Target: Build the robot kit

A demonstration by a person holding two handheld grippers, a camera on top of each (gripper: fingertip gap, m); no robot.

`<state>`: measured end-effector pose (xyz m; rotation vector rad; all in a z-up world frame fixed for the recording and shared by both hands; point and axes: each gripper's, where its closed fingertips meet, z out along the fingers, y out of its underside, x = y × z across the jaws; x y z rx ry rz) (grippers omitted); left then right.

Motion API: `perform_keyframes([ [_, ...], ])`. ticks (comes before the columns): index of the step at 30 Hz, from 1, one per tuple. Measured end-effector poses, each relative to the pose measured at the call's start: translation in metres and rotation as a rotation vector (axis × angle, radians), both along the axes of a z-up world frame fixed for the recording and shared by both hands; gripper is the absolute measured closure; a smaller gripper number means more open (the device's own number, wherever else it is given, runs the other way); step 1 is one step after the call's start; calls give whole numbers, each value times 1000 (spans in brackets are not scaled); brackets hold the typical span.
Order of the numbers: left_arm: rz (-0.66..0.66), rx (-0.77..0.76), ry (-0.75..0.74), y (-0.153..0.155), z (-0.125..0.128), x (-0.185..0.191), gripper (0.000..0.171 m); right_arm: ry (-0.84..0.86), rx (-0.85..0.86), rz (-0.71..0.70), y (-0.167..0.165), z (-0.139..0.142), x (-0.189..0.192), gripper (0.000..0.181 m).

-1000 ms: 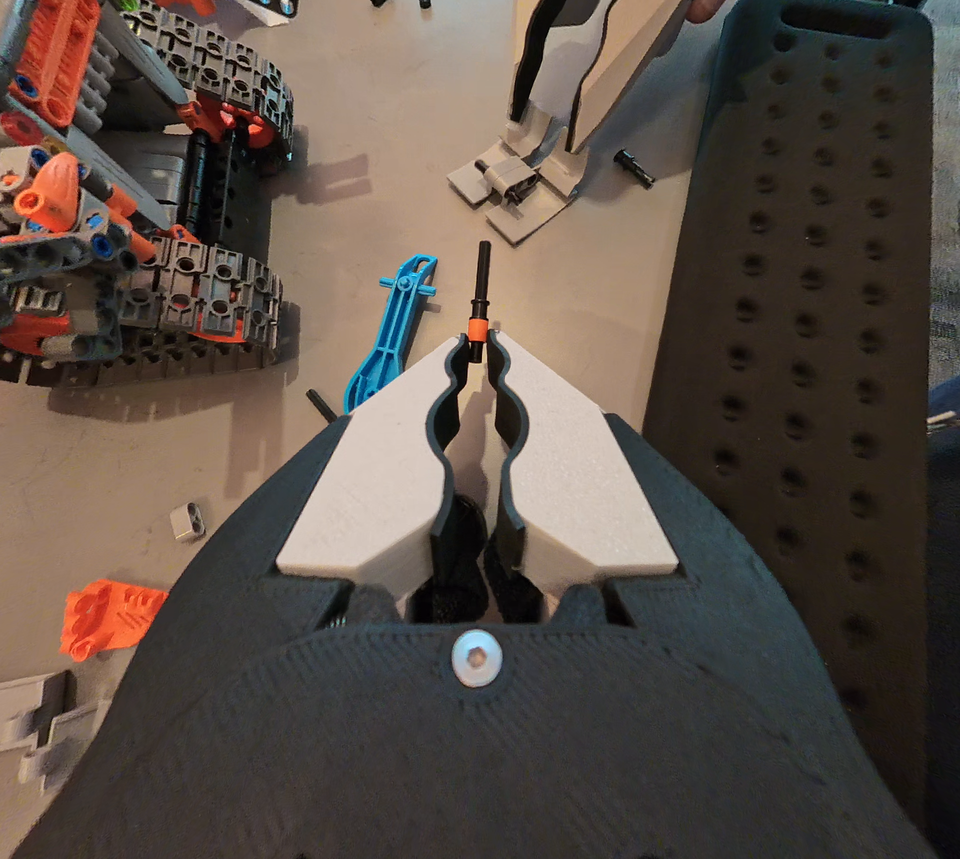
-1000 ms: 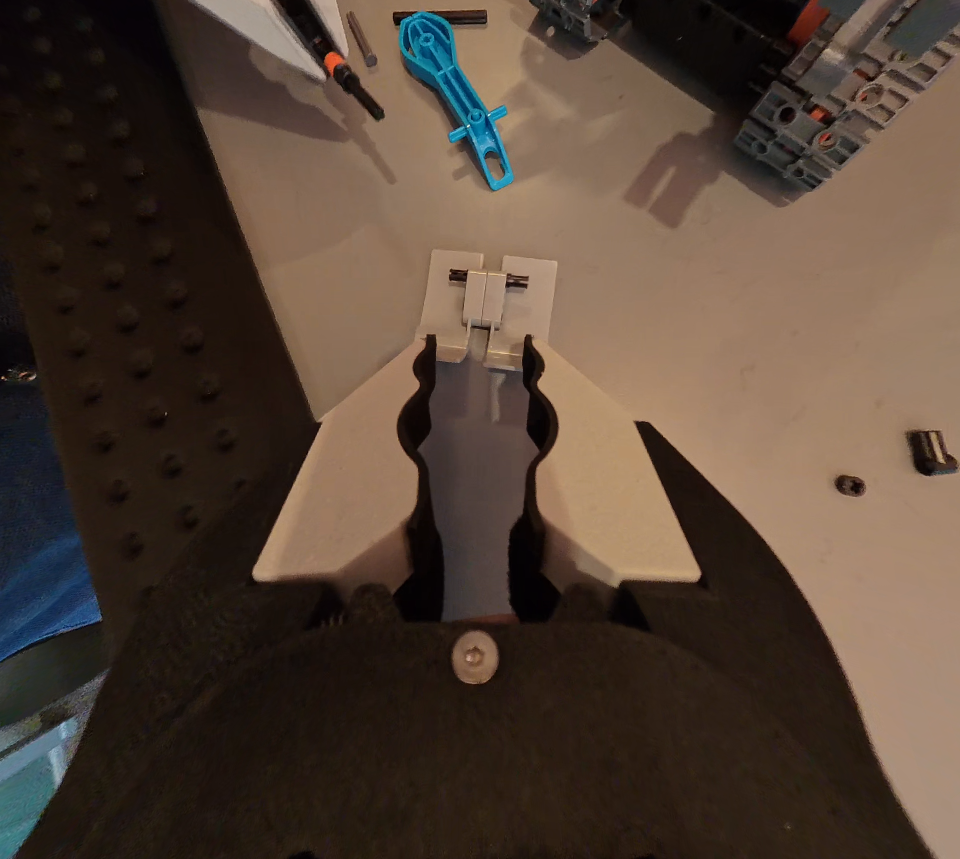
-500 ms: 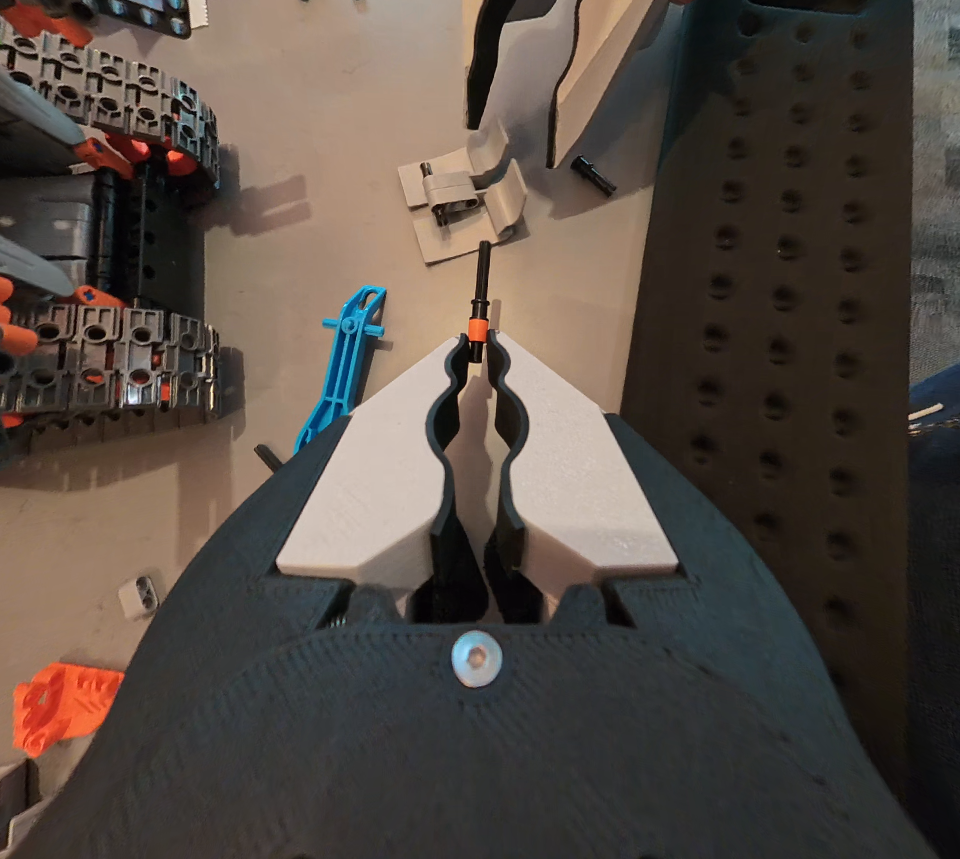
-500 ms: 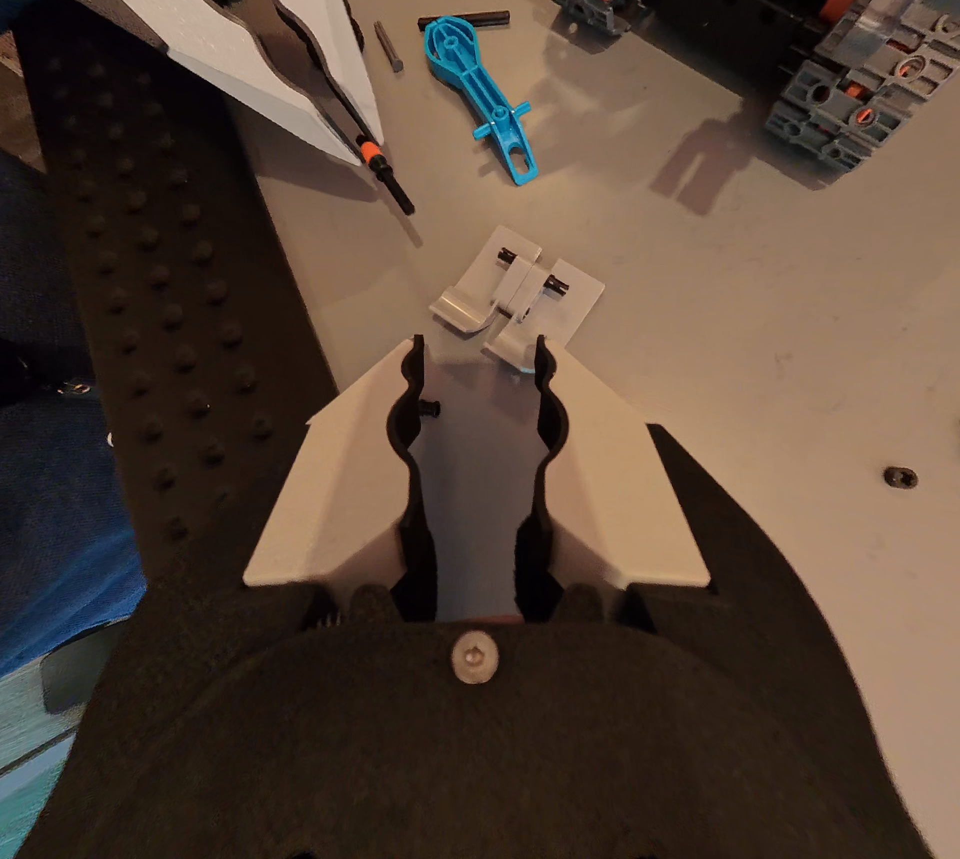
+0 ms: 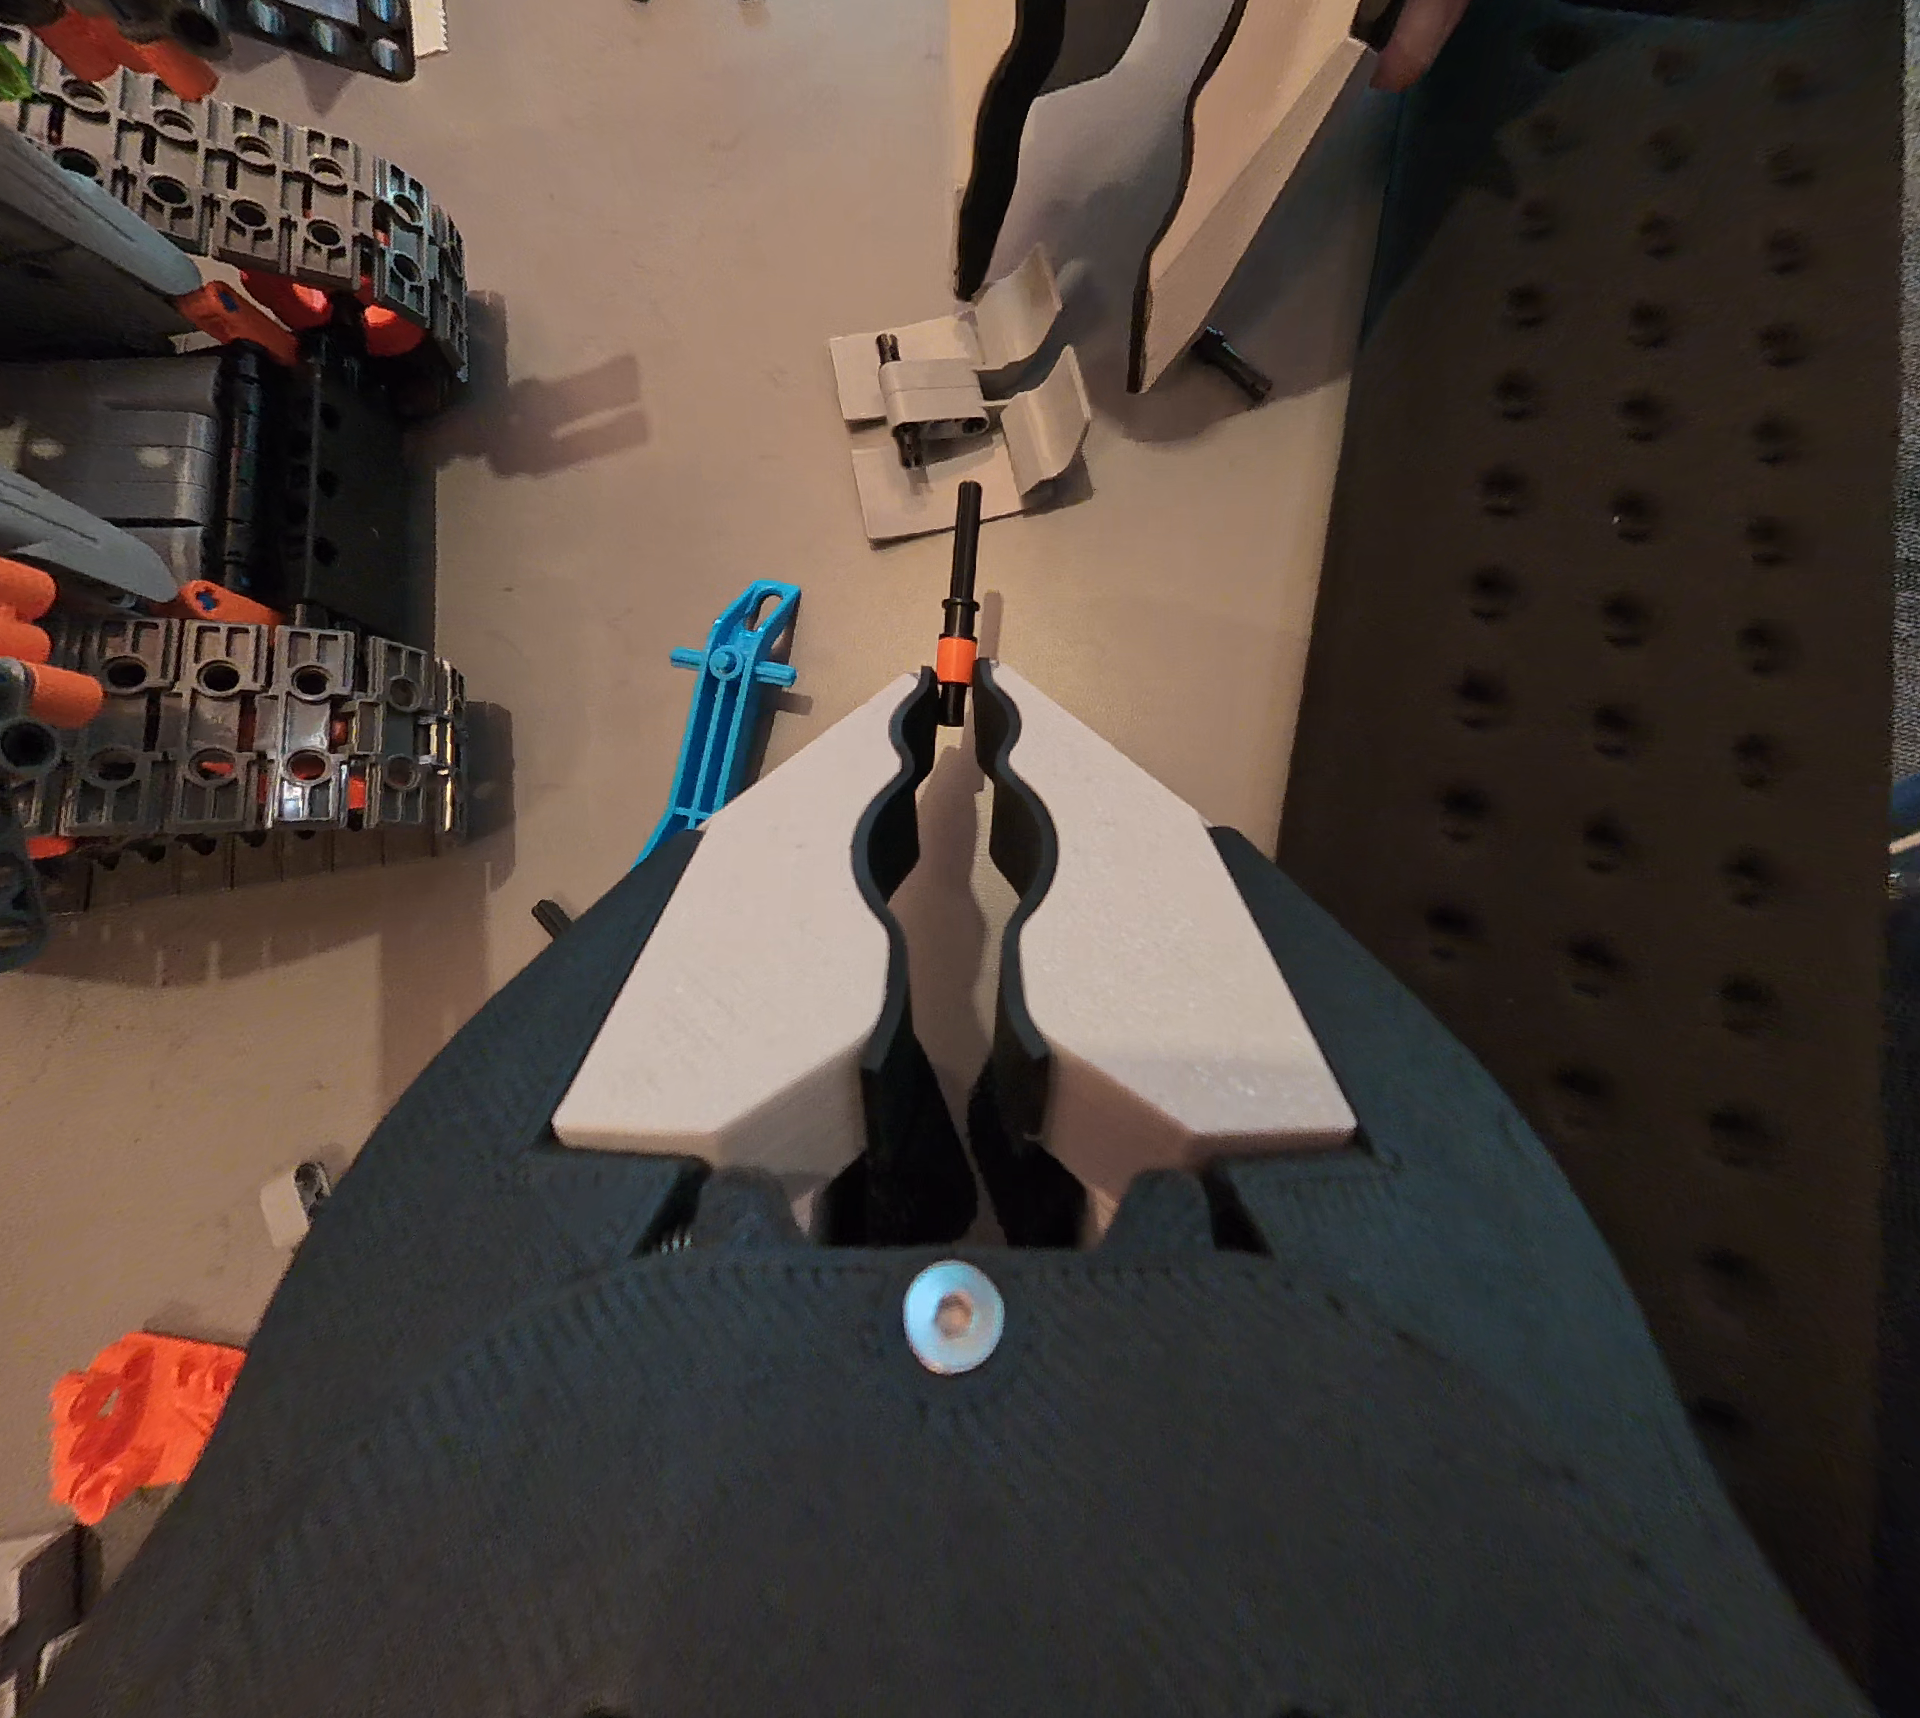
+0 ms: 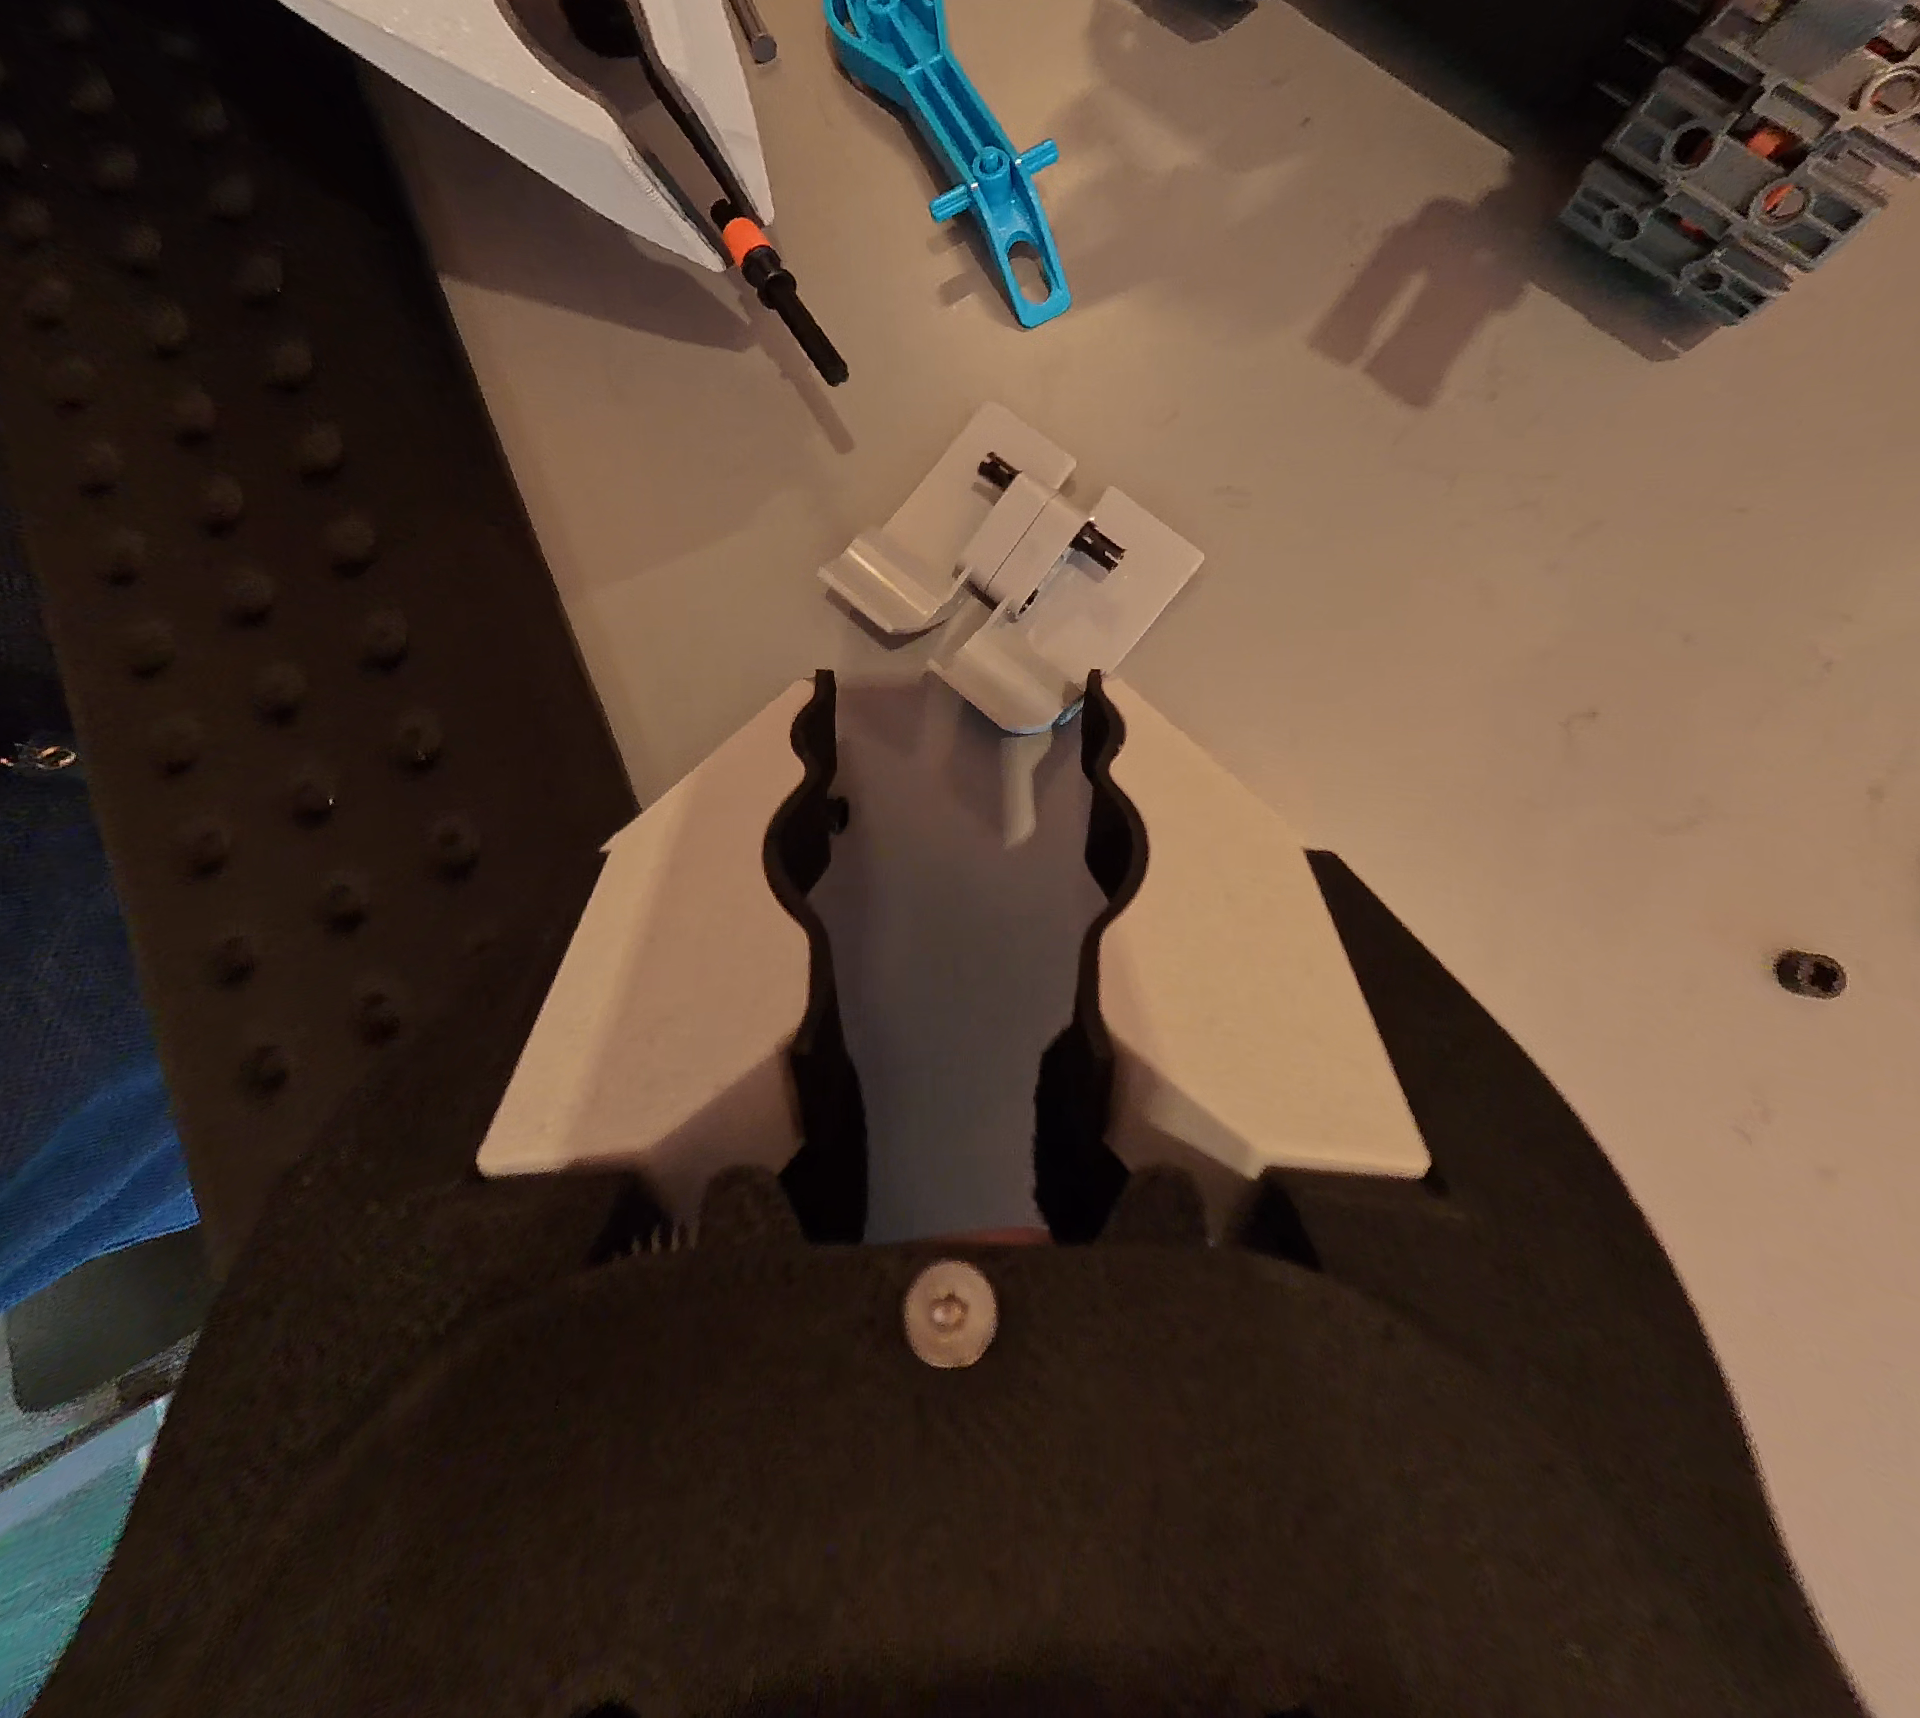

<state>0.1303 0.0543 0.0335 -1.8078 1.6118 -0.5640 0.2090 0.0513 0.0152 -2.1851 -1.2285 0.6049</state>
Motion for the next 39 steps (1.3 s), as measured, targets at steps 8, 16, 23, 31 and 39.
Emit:
perform_keyframes([
  [8,13,-2,-6,4,-1,-2,167,7,21,16,-3,4,-8,142],
  [16,20,-6,-9,7,-2,-5,167,-5,70,5,2,6,-10,146],
  [23,22,-3,-6,10,-2,-5,168,2,106,24,3,7,-13,157],
  [31,24,-6,-1,11,-4,-6,167,5,108,55,0,5,-19,168],
  [39,28,-7,-5,13,-5,-6,167,8,113,71,-4,6,-21,177],
])
